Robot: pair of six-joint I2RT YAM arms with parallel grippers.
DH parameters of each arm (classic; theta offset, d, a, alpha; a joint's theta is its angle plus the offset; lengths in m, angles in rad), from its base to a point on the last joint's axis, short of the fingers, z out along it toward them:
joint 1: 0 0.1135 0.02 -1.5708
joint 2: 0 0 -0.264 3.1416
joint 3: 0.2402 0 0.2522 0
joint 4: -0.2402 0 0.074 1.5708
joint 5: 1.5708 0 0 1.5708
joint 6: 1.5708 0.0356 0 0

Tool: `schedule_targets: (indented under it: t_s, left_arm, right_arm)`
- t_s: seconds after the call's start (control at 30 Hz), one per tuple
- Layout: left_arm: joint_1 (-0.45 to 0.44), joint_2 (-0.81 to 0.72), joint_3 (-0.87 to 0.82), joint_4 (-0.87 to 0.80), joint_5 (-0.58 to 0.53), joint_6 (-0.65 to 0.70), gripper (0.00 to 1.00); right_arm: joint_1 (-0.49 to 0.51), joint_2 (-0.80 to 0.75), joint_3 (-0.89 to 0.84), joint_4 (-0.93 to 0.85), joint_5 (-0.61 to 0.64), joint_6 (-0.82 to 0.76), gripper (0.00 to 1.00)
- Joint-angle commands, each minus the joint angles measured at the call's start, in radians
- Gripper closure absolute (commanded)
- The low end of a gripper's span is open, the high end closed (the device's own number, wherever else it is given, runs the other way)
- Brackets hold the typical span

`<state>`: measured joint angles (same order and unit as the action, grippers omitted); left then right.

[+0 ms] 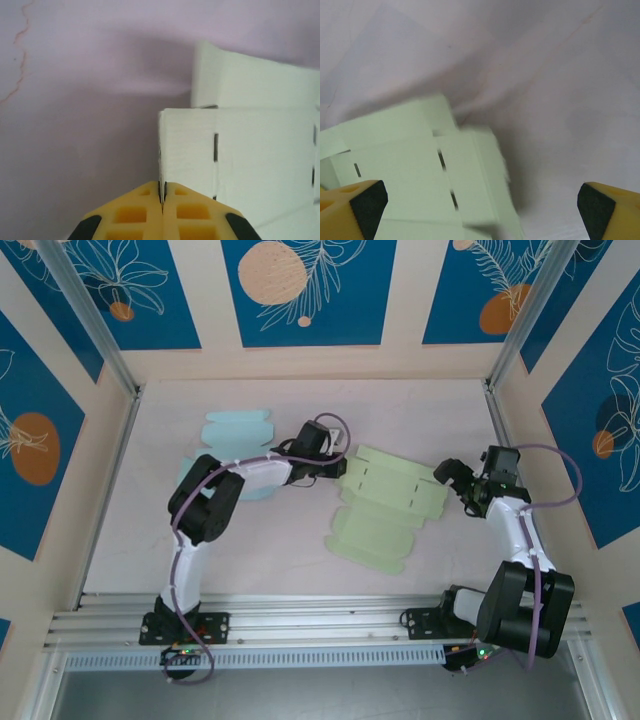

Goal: Fold the paper box

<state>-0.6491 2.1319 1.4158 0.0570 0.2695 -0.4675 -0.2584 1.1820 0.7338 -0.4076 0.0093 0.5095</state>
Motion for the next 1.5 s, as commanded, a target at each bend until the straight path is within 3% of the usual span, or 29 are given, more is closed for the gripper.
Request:
schedule_targets:
  t_s: [0.0, 0.17, 0.33, 0.47, 0.6, 0.9, 1.17, 1.47]
  left_arm:
    - [0.072, -0.09, -0.085, 0.126, 0.067, 0.092, 1.0]
    - [0.133, -0.211, -0.199, 0.191, 0.13, 0.22, 1.0]
    - [0.196, -0.313, -0.349, 0.359, 0.198, 0.239, 1.0]
    - [0.245, -0.367, -0.437, 0.494, 0.271, 0.224, 1.0]
    - [0.258, -0.375, -0.446, 0.515, 0.326, 0.236, 1.0]
    - [0.291, -0.426, -0.492, 0.575, 0.382, 0.225, 1.0]
    - [0.305, -0.41, -0.51, 0.654, 0.398, 0.157, 1.0]
    - [0.312, -0.387, -0.497, 0.687, 0.401, 0.095, 1.0]
  right_arm:
    - [0.038, -0.003, 0.035, 0.011, -0.083, -0.043, 0.0]
    - [0.125, 0.009, 0.045, 0.059, -0.132, -0.087, 0.01]
    - [0.205, 0.025, 0.069, 0.079, -0.13, -0.159, 0.0]
    - [0.201, 0.036, 0.043, 0.181, -0.213, -0.2, 0.0]
    - [0.215, 0.094, 0.025, 0.314, -0.353, -0.214, 0.0]
    - [0.181, 0.244, 0.061, 0.385, -0.322, -0.251, 0.02]
    - [0.172, 0.304, 0.076, 0.428, -0.471, -0.247, 0.06]
    - [0.196, 0.377, 0.124, 0.436, -0.542, -0.226, 0.27]
